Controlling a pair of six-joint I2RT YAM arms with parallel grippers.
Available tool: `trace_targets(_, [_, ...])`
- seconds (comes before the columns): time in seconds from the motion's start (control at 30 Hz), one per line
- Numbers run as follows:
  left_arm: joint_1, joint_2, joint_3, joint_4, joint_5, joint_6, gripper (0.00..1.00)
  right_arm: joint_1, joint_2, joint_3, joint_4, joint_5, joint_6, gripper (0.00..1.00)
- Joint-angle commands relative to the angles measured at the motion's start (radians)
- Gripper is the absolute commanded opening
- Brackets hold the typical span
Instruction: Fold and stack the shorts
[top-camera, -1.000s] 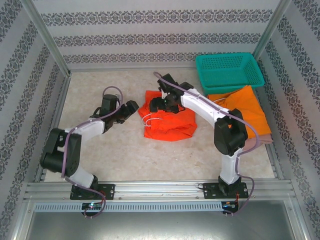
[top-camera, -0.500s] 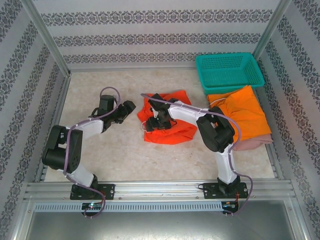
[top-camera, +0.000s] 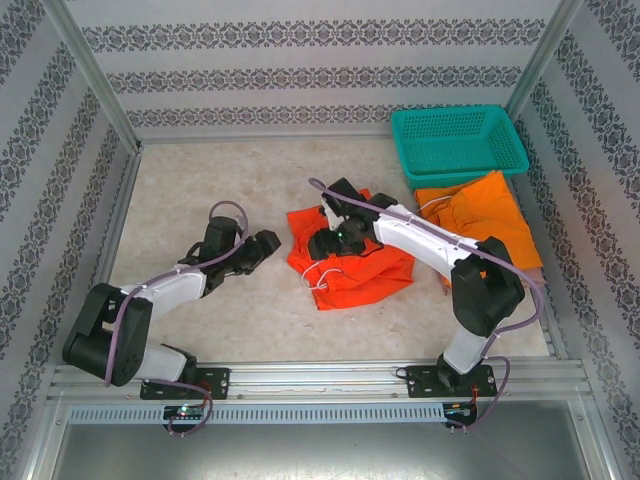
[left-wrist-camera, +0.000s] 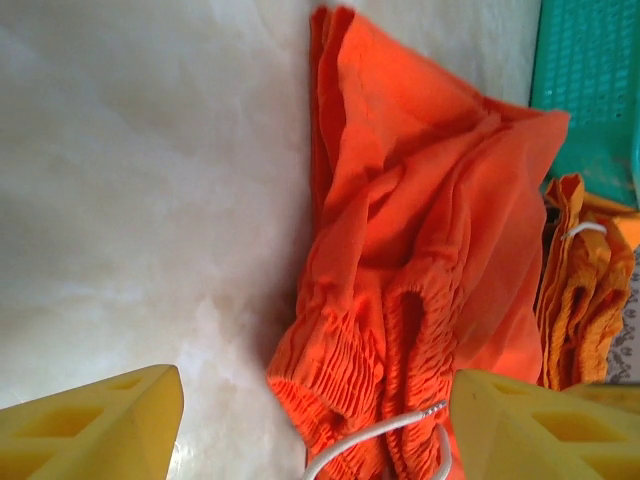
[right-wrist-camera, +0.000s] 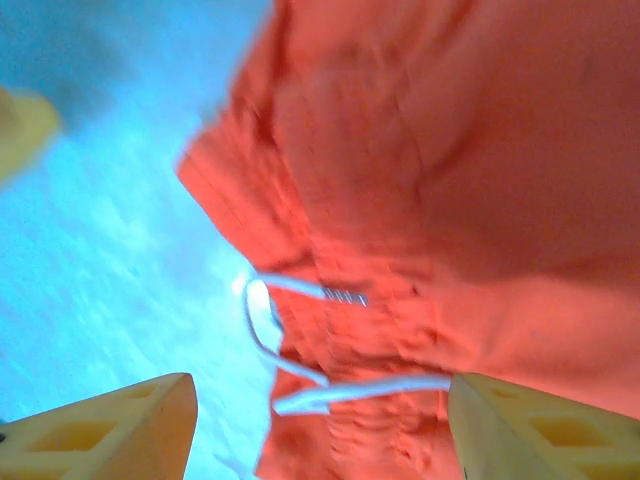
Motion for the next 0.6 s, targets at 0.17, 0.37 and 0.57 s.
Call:
trace_targets(0.17, [-0.033, 0.107, 0.033, 0.091, 0.022, -0.035, 0.59, 0.020, 0.145, 0.204, -0.058, 0.187, 0.010, 0.67])
trace_targets(0.37, [-0.048, 0.200, 0.086, 0.115, 0.057, -0.033, 0.51, 0.035, 0.266, 0.309, -0.100, 0.232, -0.003, 0.67])
trace_targets(0.57, [-0.063, 0.260, 0.102, 0.161, 0.069, -0.054, 0.44, 0.045, 0.357, 0.374, -0.128, 0.250, -0.008, 0.67])
